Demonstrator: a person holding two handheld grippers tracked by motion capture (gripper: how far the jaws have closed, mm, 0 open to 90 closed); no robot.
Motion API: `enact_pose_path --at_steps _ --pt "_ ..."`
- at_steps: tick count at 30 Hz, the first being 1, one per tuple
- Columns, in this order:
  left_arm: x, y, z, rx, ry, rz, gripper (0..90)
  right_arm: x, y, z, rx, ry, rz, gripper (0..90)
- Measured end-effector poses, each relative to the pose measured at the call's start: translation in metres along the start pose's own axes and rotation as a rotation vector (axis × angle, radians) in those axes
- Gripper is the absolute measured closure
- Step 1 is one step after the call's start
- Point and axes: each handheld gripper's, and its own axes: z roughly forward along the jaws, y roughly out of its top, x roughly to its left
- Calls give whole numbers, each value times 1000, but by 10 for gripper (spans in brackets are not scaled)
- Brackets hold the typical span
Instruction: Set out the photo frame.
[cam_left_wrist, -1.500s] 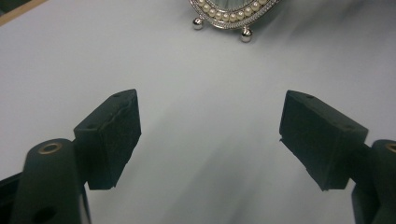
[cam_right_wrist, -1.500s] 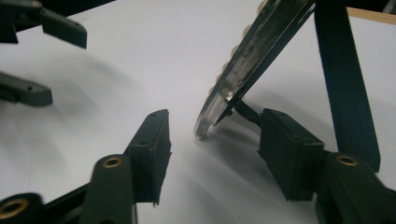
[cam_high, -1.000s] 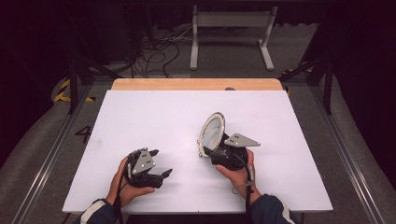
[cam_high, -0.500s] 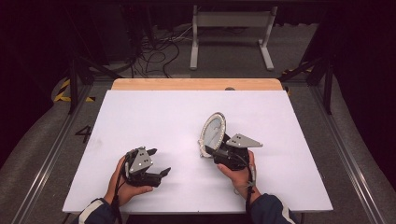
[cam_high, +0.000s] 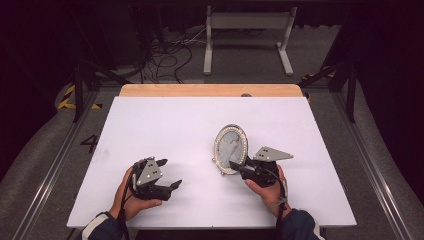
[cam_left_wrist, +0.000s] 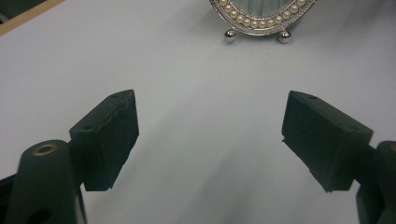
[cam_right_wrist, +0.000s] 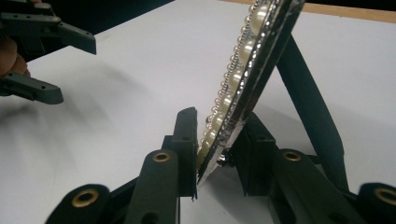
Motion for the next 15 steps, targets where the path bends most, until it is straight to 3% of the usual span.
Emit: enact_pose_path --at_steps 3,6,11,15 --pt "-1 2 2 2 -7 7 193 -2 1 -2 12 11 -1 721" --pt "0 5 6 0 -18 8 192 -2 1 -3 0 -18 6 625" --pt "7 20 24 -25 -79 -35 175 -4 1 -7 -13 -13 9 596" --pt "10 35 45 -29 -143 -32 176 0 2 -14 -21 -31 -3 606"
